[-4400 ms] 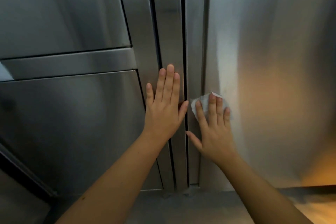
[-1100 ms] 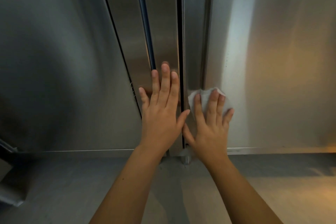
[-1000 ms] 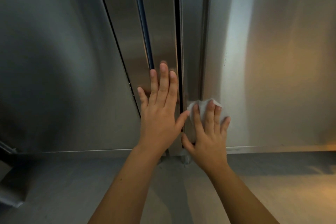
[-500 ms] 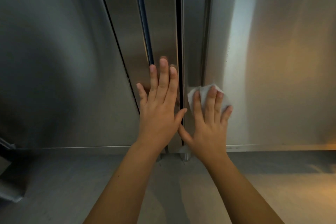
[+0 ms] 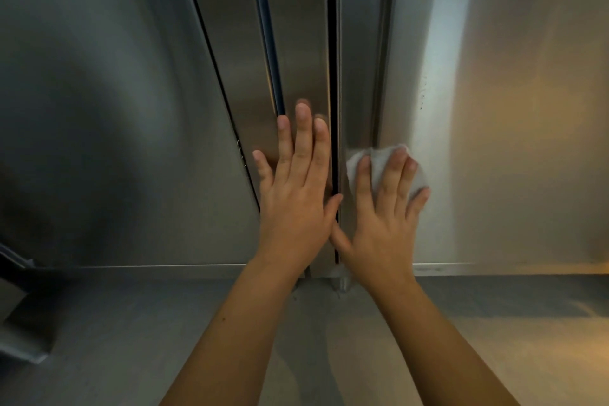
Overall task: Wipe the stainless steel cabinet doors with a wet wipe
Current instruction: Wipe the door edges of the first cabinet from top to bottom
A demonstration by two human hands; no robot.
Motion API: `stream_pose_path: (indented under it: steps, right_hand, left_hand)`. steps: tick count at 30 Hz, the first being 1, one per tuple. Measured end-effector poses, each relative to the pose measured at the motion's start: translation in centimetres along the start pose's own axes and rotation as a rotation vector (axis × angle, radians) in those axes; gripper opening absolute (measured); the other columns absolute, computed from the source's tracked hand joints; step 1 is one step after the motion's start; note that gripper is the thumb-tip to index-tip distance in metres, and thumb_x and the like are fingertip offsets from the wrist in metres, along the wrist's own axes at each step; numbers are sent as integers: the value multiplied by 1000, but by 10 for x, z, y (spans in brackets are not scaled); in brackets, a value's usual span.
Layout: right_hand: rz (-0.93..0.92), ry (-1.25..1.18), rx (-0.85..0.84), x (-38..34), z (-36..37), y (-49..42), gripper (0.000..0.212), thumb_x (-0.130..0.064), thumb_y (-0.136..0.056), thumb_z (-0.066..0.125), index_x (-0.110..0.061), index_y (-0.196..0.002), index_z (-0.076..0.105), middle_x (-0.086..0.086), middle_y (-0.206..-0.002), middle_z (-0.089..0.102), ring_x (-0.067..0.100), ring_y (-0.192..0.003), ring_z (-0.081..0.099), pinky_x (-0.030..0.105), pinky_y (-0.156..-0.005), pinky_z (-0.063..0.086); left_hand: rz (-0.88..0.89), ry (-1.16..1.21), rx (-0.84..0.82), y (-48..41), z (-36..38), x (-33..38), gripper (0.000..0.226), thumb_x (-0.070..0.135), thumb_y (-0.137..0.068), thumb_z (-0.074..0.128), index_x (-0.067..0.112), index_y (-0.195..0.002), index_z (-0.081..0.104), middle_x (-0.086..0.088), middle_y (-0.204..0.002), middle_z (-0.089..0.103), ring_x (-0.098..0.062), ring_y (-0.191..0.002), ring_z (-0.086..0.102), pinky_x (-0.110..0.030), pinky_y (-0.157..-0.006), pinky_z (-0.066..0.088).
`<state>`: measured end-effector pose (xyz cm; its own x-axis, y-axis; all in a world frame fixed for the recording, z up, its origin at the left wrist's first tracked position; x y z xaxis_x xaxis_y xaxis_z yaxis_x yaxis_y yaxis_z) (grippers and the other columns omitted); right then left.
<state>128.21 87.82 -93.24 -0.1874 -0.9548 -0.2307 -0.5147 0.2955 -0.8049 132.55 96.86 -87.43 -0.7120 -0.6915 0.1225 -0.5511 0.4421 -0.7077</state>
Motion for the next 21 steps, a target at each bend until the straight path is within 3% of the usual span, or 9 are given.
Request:
stream_pose_path:
  steps: [3, 5, 8, 10, 12, 15, 18, 21]
  right_hand:
    - [-15, 26, -18, 2, 5, 7, 79, -54, -84, 44, -13, -145, 15, 16, -152, 0, 27, -142, -14, 58, -106, 6]
    - [-45, 60, -74, 8, 16, 27, 83, -54, -83, 44, -13, -147, 10, 13, -154, -4, 29, -142, -9, 59, -105, 10]
    - [-95, 103, -174, 18, 34, 63, 87, -53, -81, 42, -14, -150, 5, 16, -150, 10, 36, -137, 11, 65, -99, 18]
    - [-93, 110, -224, 22, 41, 78, 82, -53, -80, 41, -12, -146, 18, 16, -148, 14, 37, -135, 16, 65, -97, 19]
    - [-62, 106, -241, 22, 42, 82, 78, -53, -79, 40, -11, -143, 23, 17, -148, 15, 37, -134, 16, 64, -97, 18]
    - [-38, 80, -222, 16, 35, 71, 84, -53, -80, 40, -12, -148, 12, 18, -148, 12, 36, -136, 13, 64, -98, 19]
    - [-67, 52, -123, 10, 19, 40, 74, -50, -82, 43, -10, -142, 25, 18, -148, 11, 32, -140, 3, 63, -101, 13]
    - [-59, 37, -74, 8, 13, 22, 74, -50, -83, 44, -11, -143, 23, 17, -150, 9, 28, -141, -3, 59, -104, 8]
  left_hand:
    - [20, -1, 31, 0, -1, 1, 106, 25, -70, 78, 7, -144, 4, -9, -148, -5, -18, -137, -18, -56, -105, -2]
    - [15, 11, 25, 0, -1, 1, 105, 27, -72, 76, 9, -144, 1, -7, -148, -6, -16, -137, -23, -55, -106, -4]
    - [23, -6, 41, 0, -2, 1, 107, 28, -70, 78, 6, -143, 3, -10, -147, -4, -18, -137, -19, -57, -104, -3]
    - [33, -14, 52, -1, -3, 2, 108, 27, -68, 80, 4, -142, 5, -12, -146, -1, -19, -136, -12, -59, -102, -1]
    - [32, -17, 51, -1, -3, 2, 108, 27, -68, 80, 5, -142, 5, -12, -146, -2, -18, -136, -13, -58, -102, -1]
    - [12, 2, 14, 0, 0, 1, 106, 27, -72, 77, 9, -143, 0, -9, -147, -7, -16, -135, -28, -55, -105, -6]
    - [5, 20, -2, 0, 1, 0, 104, 28, -74, 75, 10, -144, -1, -6, -147, -9, -12, -135, -31, -54, -107, -7]
    - [1, 30, 6, 0, 1, 0, 103, 28, -75, 74, 10, -143, -1, -7, -147, -9, -11, -134, -30, -54, -107, -6]
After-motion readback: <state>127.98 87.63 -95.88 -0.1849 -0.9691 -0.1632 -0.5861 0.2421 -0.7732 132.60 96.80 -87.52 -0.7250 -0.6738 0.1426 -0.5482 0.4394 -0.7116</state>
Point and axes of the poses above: each hand's wrist, its own y-axis away from the middle knuckle, its own z-axis out of the palm, x = y × z, the point moved 9 cm from there along -y, towards the middle knuckle
